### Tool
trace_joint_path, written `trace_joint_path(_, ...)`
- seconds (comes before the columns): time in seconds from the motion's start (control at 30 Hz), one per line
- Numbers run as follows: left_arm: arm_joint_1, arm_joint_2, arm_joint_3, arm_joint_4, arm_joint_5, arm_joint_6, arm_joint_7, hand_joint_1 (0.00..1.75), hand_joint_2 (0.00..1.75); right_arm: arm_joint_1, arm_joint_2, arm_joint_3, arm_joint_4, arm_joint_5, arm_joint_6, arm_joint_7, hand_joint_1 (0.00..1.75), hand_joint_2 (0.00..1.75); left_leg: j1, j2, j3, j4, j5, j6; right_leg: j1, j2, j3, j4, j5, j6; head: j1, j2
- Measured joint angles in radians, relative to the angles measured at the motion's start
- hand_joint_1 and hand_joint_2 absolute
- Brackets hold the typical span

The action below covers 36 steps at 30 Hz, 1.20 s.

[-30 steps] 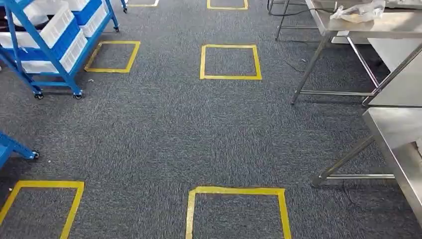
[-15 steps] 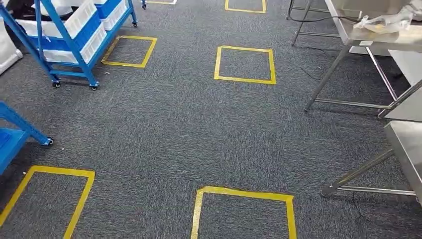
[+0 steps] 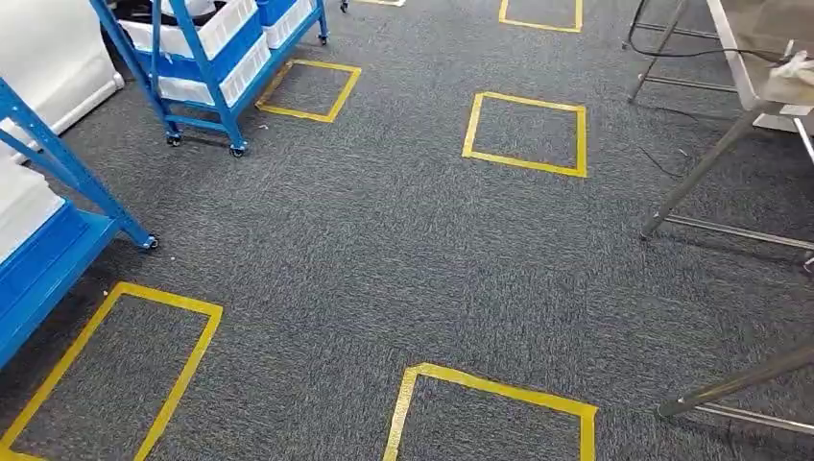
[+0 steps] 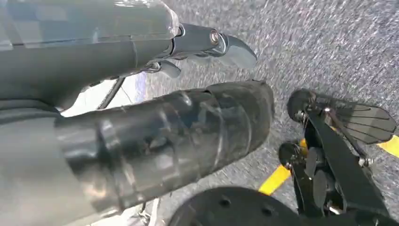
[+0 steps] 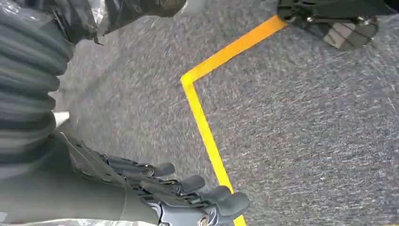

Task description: Take the parts from the cabinet and place them on the table.

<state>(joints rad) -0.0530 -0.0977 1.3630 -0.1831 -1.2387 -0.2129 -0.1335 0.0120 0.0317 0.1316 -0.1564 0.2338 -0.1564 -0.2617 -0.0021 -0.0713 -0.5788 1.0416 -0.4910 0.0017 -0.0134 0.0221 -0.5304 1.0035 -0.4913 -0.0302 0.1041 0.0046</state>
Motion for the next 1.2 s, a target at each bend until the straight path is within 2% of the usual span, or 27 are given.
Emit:
trace_joint_path(0.07, -0.004, 0.000, 0.000, 0.000, 0.000, 0.000, 0.001, 0.00, 0.00, 0.005, 0.000, 0.000, 0.000, 0.000, -0.002, 0.000, 0.00, 1.75, 0.006, 0.047, -0.067, 0.134, -0.077, -0.009, 0.004, -0.030, 0.001, 0.000, -0.001, -0.010, -0.002, 0.000)
trace_joint_path(0.1, -0.005, -0.001, 0.000, 0.000, 0.000, 0.000, 0.001, 0.00, 0.00, 0.006, 0.000, 0.000, 0.000, 0.001, -0.002, 0.000, 0.00, 1.75, 0.009, 0.055, -0.102, 0.207, -0.107, -0.014, 0.006, -0.044, 0.001, 0.001, -0.003, -0.011, -0.001, 0.000)
trace_joint_path(0.13, -0.005, 0.000, 0.000, 0.000, 0.000, 0.000, 0.001, 0.00, 0.00, 0.006, 0.000, 0.000, 0.001, 0.001, -0.002, 0.000, 0.00, 1.75, 0.013, 0.059, -0.130, 0.264, -0.124, -0.018, 0.007, -0.058, 0.001, 0.001, -0.004, -0.011, -0.002, 0.000)
trace_joint_path(0.17, -0.004, 0.000, 0.000, 0.000, 0.000, 0.000, 0.001, 0.00, 0.00, 0.006, 0.000, 0.000, 0.001, 0.002, -0.001, 0.000, 0.00, 1.75, 0.017, 0.063, -0.135, 0.272, -0.113, -0.022, 0.007, -0.070, 0.002, 0.001, -0.006, -0.010, -0.002, 0.000)
trace_joint_path(0.2, -0.004, 0.000, 0.000, 0.000, 0.000, 0.001, 0.002, 0.00, 0.00, 0.006, 0.000, 0.000, 0.001, 0.002, -0.001, 0.000, 0.00, 1.75, 0.020, 0.066, -0.117, 0.240, -0.086, -0.025, 0.007, -0.080, 0.003, 0.001, -0.008, -0.008, -0.002, 0.000)
trace_joint_path(0.27, 0.000, 0.000, 0.000, 0.000, 0.001, 0.003, 0.002, 0.00, 0.00, 0.004, 0.003, 0.003, 0.001, 0.003, -0.001, 0.000, 0.00, 1.75, 0.023, 0.093, -0.023, 0.064, 0.005, -0.028, 0.004, -0.102, 0.011, 0.005, -0.016, 0.001, -0.002, 0.000)
trace_joint_path(0.3, -0.001, 0.000, 0.000, 0.000, 0.002, 0.003, 0.002, 0.00, 0.00, 0.004, 0.004, 0.005, 0.001, 0.004, -0.001, 0.000, 0.00, 1.75, 0.022, 0.150, 0.020, -0.021, 0.022, -0.025, 0.006, -0.112, 0.015, 0.010, -0.022, 0.008, -0.002, 0.000)
trace_joint_path(0.33, -0.005, 0.000, 0.000, 0.000, 0.003, 0.003, 0.002, 0.00, 0.00, 0.005, 0.004, 0.007, 0.001, 0.005, -0.001, 0.000, 0.00, 1.75, 0.012, 0.148, 0.026, -0.030, 0.016, -0.017, 0.012, -0.121, 0.014, 0.017, -0.029, 0.017, -0.001, 0.000)
trace_joint_path(0.43, -0.001, 0.000, 0.001, 0.000, 0.003, 0.003, 0.002, 0.00, 0.00, -0.003, 0.005, 0.011, 0.001, 0.006, -0.002, 0.000, 0.00, 1.75, 0.005, 0.114, 0.015, -0.029, 0.017, 0.000, 0.010, -0.148, 0.024, 0.010, -0.029, 0.029, -0.001, 0.000)
trace_joint_path(0.47, -0.002, 0.000, 0.001, 0.000, 0.003, 0.004, 0.002, 0.00, 0.00, -0.006, 0.005, 0.012, 0.000, 0.008, -0.002, 0.000, 0.00, 1.75, 0.013, 0.101, 0.029, -0.040, 0.024, 0.011, 0.008, -0.153, 0.026, 0.012, -0.036, 0.038, -0.001, 0.000)
trace_joint_path(0.5, -0.001, 0.000, 0.001, 0.000, 0.004, 0.004, 0.003, 0.00, 0.00, -0.006, 0.005, 0.013, 0.000, 0.011, -0.002, 0.000, 0.00, 1.75, 0.016, 0.094, 0.030, -0.045, 0.027, 0.016, 0.000, -0.097, 0.028, 0.029, -0.049, 0.044, 0.000, 0.000)
trace_joint_path(0.53, -0.001, 0.000, 0.001, 0.000, 0.004, 0.004, 0.003, 0.00, 0.00, -0.006, 0.005, 0.014, 0.000, 0.013, -0.003, 0.000, 0.00, 1.75, 0.017, 0.087, 0.029, -0.046, 0.029, 0.023, -0.001, -0.056, 0.006, 0.075, -0.085, 0.043, 0.000, 0.000)
trace_joint_path(0.57, -0.005, 0.000, 0.001, 0.000, 0.004, 0.004, 0.005, 0.00, 0.00, -0.004, 0.006, 0.016, 0.000, 0.015, -0.003, 0.001, 0.00, 1.75, 0.016, 0.077, 0.028, -0.046, 0.029, 0.026, -0.001, -0.036, -0.030, 0.150, -0.128, 0.043, 0.000, 0.000)
trace_joint_path(0.63, -0.005, 0.000, 0.002, 0.000, 0.005, 0.005, 0.006, 0.00, 0.00, 0.000, 0.006, 0.016, 0.000, 0.018, -0.004, 0.002, 0.00, 1.75, 0.013, 0.053, 0.025, -0.045, 0.029, 0.029, -0.001, -0.027, -0.108, 0.305, -0.189, 0.044, -0.001, 0.000)
trace_joint_path(0.67, -0.005, 0.000, 0.002, 0.000, 0.005, 0.005, 0.006, 0.00, 0.00, 0.000, 0.006, 0.017, 0.000, 0.018, -0.004, 0.003, 0.00, 1.75, 0.012, 0.040, 0.025, -0.044, 0.029, 0.029, -0.001, -0.026, -0.125, 0.334, -0.187, 0.043, -0.001, 0.000)
trace_joint_path(0.7, -0.004, 0.000, 0.002, 0.000, 0.005, 0.006, 0.007, 0.00, 0.00, 0.000, 0.006, 0.017, 0.000, 0.018, -0.004, 0.003, 0.00, 1.75, 0.012, 0.023, 0.027, -0.043, 0.029, 0.028, -0.001, -0.026, -0.118, 0.309, -0.152, 0.041, -0.001, 0.000)
trace_joint_path(0.77, -0.004, 0.000, 0.002, 0.000, 0.006, 0.006, 0.008, 0.00, 0.00, 0.000, 0.006, 0.018, 0.000, 0.018, -0.004, 0.004, 0.00, 1.75, 0.013, -0.008, 0.029, -0.037, 0.027, 0.025, -0.002, -0.010, -0.052, 0.150, -0.049, 0.035, -0.001, 0.000)
trace_joint_path(0.8, -0.004, 0.000, 0.002, 0.000, 0.006, 0.006, 0.008, 0.00, 0.00, 0.003, 0.006, 0.018, 0.000, 0.018, -0.004, 0.004, 0.00, 1.75, 0.014, -0.020, 0.027, -0.034, 0.025, 0.022, -0.005, 0.030, -0.018, 0.068, -0.009, 0.033, 0.000, 0.000)
trace_joint_path(0.83, -0.005, -0.001, 0.002, 0.000, 0.006, 0.006, 0.008, 0.00, 0.00, 0.005, 0.006, 0.018, 0.002, 0.018, -0.003, 0.004, 0.00, 1.75, 0.010, -0.030, 0.019, -0.026, 0.023, 0.015, -0.006, 0.085, -0.012, 0.042, -0.024, 0.031, -0.001, 0.000)
trace_joint_path(0.9, -0.004, -0.001, 0.002, 0.000, 0.006, 0.006, 0.008, 0.00, 0.00, 0.001, 0.006, 0.018, 0.003, 0.018, -0.004, 0.004, 0.00, 1.75, 0.015, -0.050, 0.010, -0.025, 0.027, 0.001, -0.001, 0.063, -0.014, 0.039, -0.021, 0.031, -0.001, 0.000)
trace_joint_path(0.97, 0.000, -0.001, 0.003, 0.000, 0.006, 0.006, 0.008, 0.00, 0.00, -0.003, 0.008, 0.018, 0.003, 0.018, -0.003, 0.004, 0.00, 1.75, 0.016, -0.079, 0.003, -0.033, 0.034, -0.017, -0.005, 0.038, -0.009, 0.029, -0.016, 0.018, -0.001, 0.000)
trace_joint_path(1.0, 0.000, -0.001, 0.003, 0.000, 0.006, 0.006, 0.008, 0.00, 0.00, -0.003, 0.013, 0.019, 0.003, 0.018, -0.003, 0.004, 0.00, 1.75, 0.017, -0.040, 0.003, -0.021, 0.026, -0.016, -0.009, 0.021, -0.005, 0.021, -0.011, 0.010, -0.001, 0.000)
trace_joint_path(1.03, -0.002, -0.002, 0.003, 0.000, 0.006, 0.006, 0.008, 0.00, 0.00, 0.000, 0.012, 0.019, 0.003, 0.018, -0.004, 0.004, 0.00, 1.75, 0.010, 0.016, -0.012, 0.012, 0.001, -0.018, -0.007, 0.010, -0.002, 0.016, -0.010, 0.002, -0.004, 0.000)
trace_joint_path(1.07, -0.005, -0.002, 0.004, 0.000, 0.006, 0.005, 0.008, 0.00, 0.00, 0.003, 0.012, 0.019, 0.004, 0.018, -0.004, 0.004, 0.00, 1.75, 0.013, 0.042, -0.044, 0.075, -0.037, -0.020, -0.003, -0.007, -0.002, 0.016, -0.011, -0.005, -0.003, 0.000)
trace_joint_path(1.13, -0.007, -0.002, 0.005, 0.000, 0.006, 0.006, 0.008, 0.00, 0.00, 0.007, 0.012, 0.018, 0.005, 0.018, -0.004, 0.004, 0.00, 1.75, 0.016, 0.059, -0.118, 0.231, -0.104, -0.026, 0.004, -0.041, -0.003, 0.018, -0.015, -0.009, -0.003, 0.000)
trace_joint_path(1.17, -0.007, -0.002, 0.006, 0.000, 0.006, 0.005, 0.008, 0.00, 0.00, 0.007, 0.012, 0.019, 0.005, 0.018, -0.004, 0.004, 0.00, 1.75, 0.016, 0.062, -0.136, 0.269, -0.110, -0.028, 0.005, -0.055, -0.003, 0.019, -0.016, -0.009, -0.004, 0.000)
trace_joint_path(1.2, -0.006, -0.002, 0.007, 0.000, 0.006, 0.005, 0.008, 0.00, 0.00, 0.006, 0.012, 0.019, 0.005, 0.018, -0.004, 0.004, 0.00, 1.75, 0.016, 0.064, -0.128, 0.259, -0.091, -0.029, 0.006, -0.070, -0.003, 0.020, -0.019, -0.009, -0.004, 0.000)
